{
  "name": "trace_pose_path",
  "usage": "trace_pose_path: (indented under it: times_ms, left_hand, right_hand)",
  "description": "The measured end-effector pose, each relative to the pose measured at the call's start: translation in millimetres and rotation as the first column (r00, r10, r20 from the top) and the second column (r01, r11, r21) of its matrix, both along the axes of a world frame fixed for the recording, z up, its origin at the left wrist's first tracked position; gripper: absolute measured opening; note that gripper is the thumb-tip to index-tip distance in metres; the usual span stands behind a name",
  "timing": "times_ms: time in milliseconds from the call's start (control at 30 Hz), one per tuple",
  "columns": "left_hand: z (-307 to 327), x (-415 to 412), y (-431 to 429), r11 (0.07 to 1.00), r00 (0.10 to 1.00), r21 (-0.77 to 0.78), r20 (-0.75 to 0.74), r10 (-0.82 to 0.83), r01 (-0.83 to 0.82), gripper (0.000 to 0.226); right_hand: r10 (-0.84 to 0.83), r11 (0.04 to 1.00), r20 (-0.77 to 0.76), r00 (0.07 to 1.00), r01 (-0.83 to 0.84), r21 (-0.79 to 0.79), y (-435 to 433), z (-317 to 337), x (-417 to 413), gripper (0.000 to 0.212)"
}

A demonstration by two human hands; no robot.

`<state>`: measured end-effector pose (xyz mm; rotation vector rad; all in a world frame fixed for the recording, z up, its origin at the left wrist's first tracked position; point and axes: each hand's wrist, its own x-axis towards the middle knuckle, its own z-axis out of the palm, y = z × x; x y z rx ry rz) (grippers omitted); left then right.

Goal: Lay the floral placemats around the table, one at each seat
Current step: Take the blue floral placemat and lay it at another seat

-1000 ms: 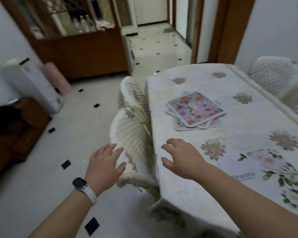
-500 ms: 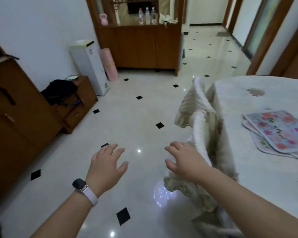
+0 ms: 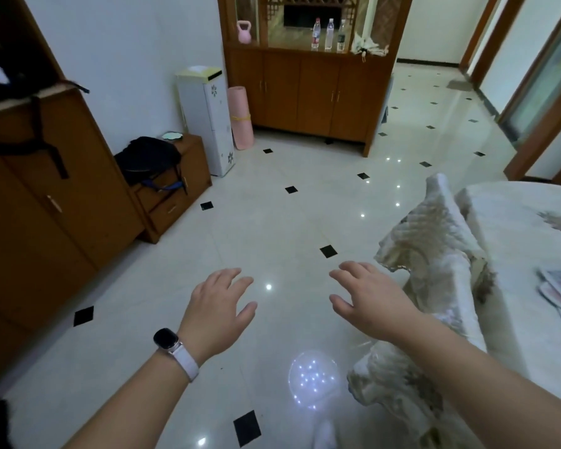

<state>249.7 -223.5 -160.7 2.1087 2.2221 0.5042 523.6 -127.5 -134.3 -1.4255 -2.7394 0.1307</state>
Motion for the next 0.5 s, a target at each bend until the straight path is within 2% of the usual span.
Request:
trace_pose_path:
  times_ms: [333, 500]
  left_hand:
    - [-15, -37, 103, 1.000, 1.000, -0.005, 0.007, -0.010, 0.010, 0.035]
    - [-13, -43, 205, 0.997, 0.998, -0.055, -0.021, -0.061, 0.059, 0.037]
  right_hand:
    - [-0.051, 0.996, -0.009, 0.999, 0.050, -0.076, 112, -32, -26, 0.052]
    - [-0.101, 0.989, -0.031, 0.994, 0.098, -0.108, 196, -34, -29, 0.051]
